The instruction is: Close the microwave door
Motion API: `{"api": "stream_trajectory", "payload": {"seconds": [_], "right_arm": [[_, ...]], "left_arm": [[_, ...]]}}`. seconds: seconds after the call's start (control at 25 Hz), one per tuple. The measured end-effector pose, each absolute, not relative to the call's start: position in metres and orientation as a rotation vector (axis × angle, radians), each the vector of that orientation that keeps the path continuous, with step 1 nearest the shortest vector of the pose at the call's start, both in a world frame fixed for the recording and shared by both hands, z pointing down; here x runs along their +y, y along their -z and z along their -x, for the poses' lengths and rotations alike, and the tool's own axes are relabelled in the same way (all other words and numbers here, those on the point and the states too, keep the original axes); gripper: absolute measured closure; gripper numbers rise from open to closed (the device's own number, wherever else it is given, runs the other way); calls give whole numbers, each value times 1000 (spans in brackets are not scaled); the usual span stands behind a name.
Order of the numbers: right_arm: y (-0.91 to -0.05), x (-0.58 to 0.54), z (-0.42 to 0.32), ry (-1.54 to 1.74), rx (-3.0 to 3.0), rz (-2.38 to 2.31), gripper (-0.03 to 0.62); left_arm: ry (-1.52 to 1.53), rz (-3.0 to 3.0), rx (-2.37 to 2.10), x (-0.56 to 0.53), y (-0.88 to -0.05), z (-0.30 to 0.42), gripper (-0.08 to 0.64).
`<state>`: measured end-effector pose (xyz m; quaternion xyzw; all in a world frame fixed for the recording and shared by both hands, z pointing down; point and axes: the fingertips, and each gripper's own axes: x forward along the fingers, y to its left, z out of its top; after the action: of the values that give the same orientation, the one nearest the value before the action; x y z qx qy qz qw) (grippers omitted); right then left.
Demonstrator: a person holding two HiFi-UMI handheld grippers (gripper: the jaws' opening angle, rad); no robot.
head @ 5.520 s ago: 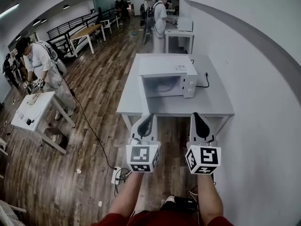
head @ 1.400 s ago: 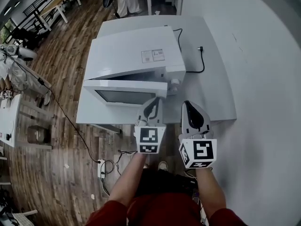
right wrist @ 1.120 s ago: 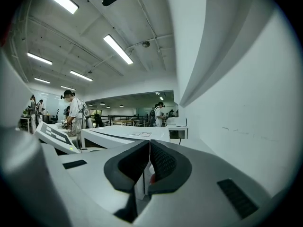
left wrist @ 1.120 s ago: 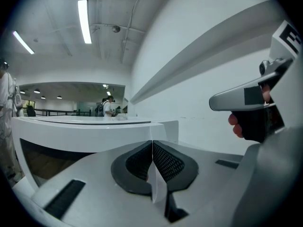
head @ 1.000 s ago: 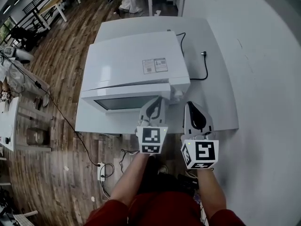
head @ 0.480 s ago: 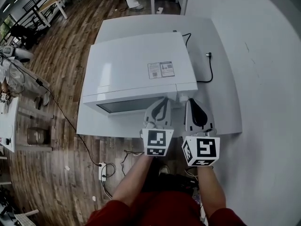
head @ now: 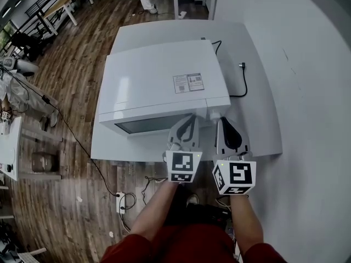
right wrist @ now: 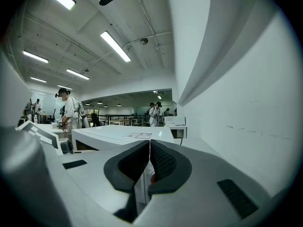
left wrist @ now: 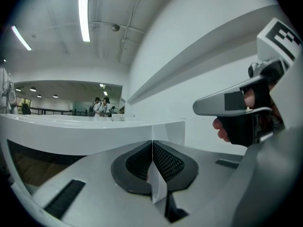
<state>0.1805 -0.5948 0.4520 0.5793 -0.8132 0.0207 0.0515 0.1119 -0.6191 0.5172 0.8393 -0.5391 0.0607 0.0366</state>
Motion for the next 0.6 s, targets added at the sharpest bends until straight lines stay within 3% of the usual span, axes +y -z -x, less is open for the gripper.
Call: {"api": "stream_trajectory", "payload": {"seconds": [0.6], "right_arm": [[-395, -533, -158, 72, -2608, -1721, 565]], "left_arm": [[-86, -2558, -1849, -549, -441, -65, 534]]}}
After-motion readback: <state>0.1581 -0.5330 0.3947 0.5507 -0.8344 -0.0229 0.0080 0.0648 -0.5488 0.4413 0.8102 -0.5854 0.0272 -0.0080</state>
